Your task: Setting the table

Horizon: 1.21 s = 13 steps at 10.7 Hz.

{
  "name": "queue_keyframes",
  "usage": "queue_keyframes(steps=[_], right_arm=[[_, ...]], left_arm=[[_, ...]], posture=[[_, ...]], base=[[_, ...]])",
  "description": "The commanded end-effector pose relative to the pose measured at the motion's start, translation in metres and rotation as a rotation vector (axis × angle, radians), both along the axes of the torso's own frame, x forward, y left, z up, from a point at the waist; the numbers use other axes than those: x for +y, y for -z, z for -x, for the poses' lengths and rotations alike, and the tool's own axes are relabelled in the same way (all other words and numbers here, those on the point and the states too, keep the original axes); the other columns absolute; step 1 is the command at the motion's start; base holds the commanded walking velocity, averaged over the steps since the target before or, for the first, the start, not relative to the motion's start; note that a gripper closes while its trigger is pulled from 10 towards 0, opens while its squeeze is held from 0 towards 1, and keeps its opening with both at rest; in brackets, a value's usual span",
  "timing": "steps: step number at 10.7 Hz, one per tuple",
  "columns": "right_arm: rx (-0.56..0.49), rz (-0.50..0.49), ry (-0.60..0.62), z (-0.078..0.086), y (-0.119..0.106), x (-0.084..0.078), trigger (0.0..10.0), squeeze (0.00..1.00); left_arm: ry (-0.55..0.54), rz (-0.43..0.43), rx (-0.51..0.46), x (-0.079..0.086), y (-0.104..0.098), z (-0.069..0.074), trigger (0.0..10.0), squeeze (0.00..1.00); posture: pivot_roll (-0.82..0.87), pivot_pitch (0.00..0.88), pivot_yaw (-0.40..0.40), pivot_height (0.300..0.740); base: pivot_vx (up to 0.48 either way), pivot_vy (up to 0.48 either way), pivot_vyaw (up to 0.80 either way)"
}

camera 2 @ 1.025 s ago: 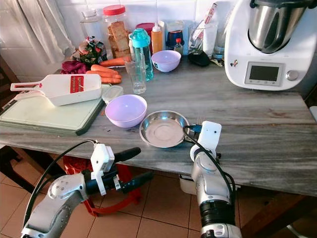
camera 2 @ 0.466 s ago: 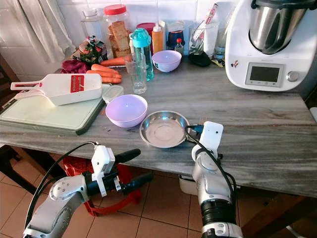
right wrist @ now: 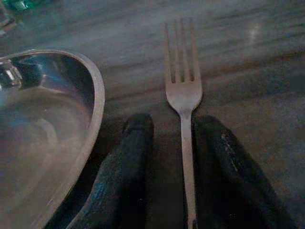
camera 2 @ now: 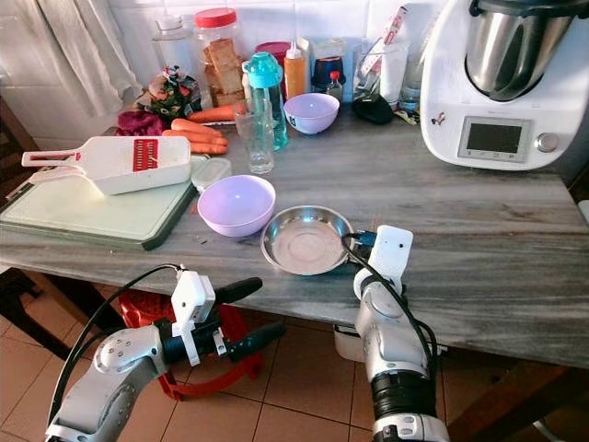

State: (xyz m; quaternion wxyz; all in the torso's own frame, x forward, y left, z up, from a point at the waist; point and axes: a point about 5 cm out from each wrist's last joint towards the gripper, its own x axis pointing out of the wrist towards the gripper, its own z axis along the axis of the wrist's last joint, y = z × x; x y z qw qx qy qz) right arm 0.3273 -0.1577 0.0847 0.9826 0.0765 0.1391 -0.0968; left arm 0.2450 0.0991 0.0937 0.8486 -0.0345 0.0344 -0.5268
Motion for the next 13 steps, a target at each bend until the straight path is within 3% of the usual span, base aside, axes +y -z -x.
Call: queue_keyframes(steps=[1, 4, 8, 11, 13], right_arm=[[-0.01, 0.005, 0.006, 0.001, -0.003, -0.002, 10.0, 1.0], [-0.132, 0.047, -0.012, 0.003, -0.026, 0.003, 10.0, 1.0], [-0.281, 0.16, 0.01, 0.023, -0.045, -0.006, 10.0, 1.0], [-0.314, 0.225, 0.035, 0.05, -0.042, -0.016, 10.0, 1.0], [-0.337, 0.217, 0.029, 0.062, -0.043, -0.013, 10.0, 1.0]], left_arm=[[-0.003, -0.018, -0.005, 0.001, 0.001, -0.003, 10.0, 0.0], [-0.013, -0.005, 0.017, 0.001, 0.002, -0.002, 10.0, 0.0], [-0.099, 0.001, -0.025, 0.006, -0.004, -0.007, 10.0, 0.0], [-0.439, 0.073, -0.118, 0.013, -0.019, -0.037, 10.0, 0.0], [-0.59, 0.037, -0.131, 0.017, -0.015, -0.045, 10.0, 0.0]], posture=[[0.0, 0.0, 0.073, 0.74], [0.0, 0.0, 0.074, 0.74], [0.0, 0.0, 0.075, 0.74], [-0.03, 0.0, 0.087, 0.74], [-0.03, 0.0, 0.091, 0.74]], base=[[0.0, 0.0, 0.0], [0.0, 0.0, 0.0], [0.0, 0.0, 0.0], [0.0, 0.0, 0.0], [0.0, 0.0, 0.0]])
